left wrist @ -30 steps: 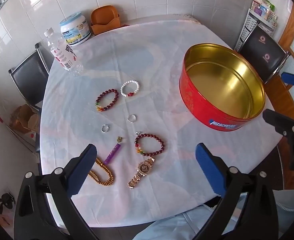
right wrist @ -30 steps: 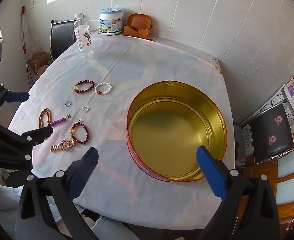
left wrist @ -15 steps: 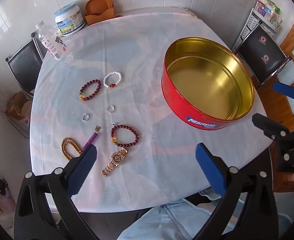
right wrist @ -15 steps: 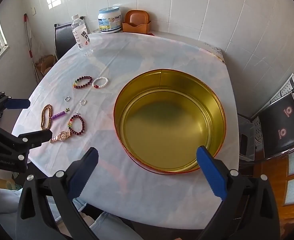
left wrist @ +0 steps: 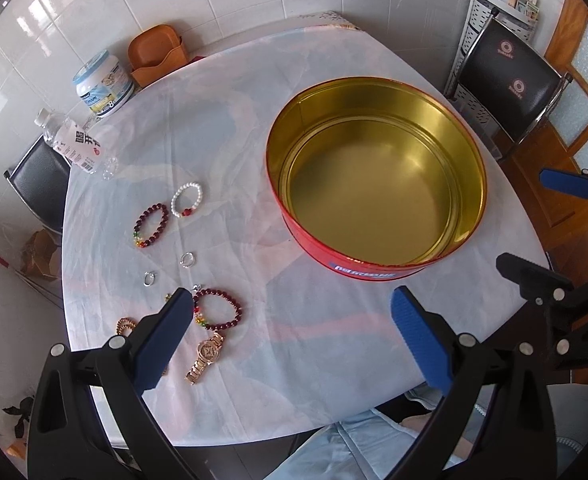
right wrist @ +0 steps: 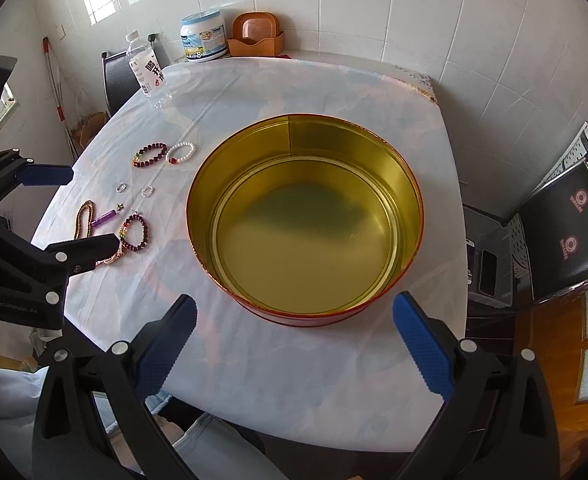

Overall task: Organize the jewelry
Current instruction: 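Move both tools toward the bracelets beside the tin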

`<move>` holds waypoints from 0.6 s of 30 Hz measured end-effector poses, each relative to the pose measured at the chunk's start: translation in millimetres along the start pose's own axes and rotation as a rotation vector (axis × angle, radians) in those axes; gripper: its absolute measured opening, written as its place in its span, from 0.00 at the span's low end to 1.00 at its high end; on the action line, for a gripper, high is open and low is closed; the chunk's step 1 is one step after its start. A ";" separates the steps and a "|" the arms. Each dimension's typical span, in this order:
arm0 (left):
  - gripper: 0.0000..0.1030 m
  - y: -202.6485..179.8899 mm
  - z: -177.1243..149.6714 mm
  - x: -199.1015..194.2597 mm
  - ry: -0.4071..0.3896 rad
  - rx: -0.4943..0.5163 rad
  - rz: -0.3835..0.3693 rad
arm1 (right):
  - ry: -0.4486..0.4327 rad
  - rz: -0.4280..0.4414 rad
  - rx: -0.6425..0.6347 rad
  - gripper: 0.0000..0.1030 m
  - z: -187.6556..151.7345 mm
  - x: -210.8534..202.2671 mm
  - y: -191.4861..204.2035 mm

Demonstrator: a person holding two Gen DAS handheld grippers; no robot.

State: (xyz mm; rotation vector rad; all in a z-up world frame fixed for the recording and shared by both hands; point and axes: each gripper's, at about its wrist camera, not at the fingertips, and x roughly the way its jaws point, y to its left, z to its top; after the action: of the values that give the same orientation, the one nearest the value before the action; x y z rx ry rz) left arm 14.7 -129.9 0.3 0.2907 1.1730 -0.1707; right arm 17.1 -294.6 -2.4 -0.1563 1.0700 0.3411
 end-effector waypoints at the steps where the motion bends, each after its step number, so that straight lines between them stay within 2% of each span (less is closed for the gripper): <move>1: 0.94 -4.5 1.7 -0.5 -0.003 0.007 -0.004 | 0.001 0.003 0.004 0.96 -1.5 0.2 -2.4; 10: 0.94 -15.4 8.9 2.3 0.012 0.032 -0.013 | 0.017 0.022 0.044 0.96 -4.4 6.1 -17.9; 18: 0.93 8.7 -0.5 -2.6 0.005 -0.006 -0.034 | 0.017 0.053 0.047 0.96 -0.5 15.6 -6.3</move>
State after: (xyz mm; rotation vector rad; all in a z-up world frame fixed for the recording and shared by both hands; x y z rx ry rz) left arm 15.7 -121.5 3.7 0.2665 1.1839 -0.1961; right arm 25.7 -297.6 -16.6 -0.0889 1.0998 0.3626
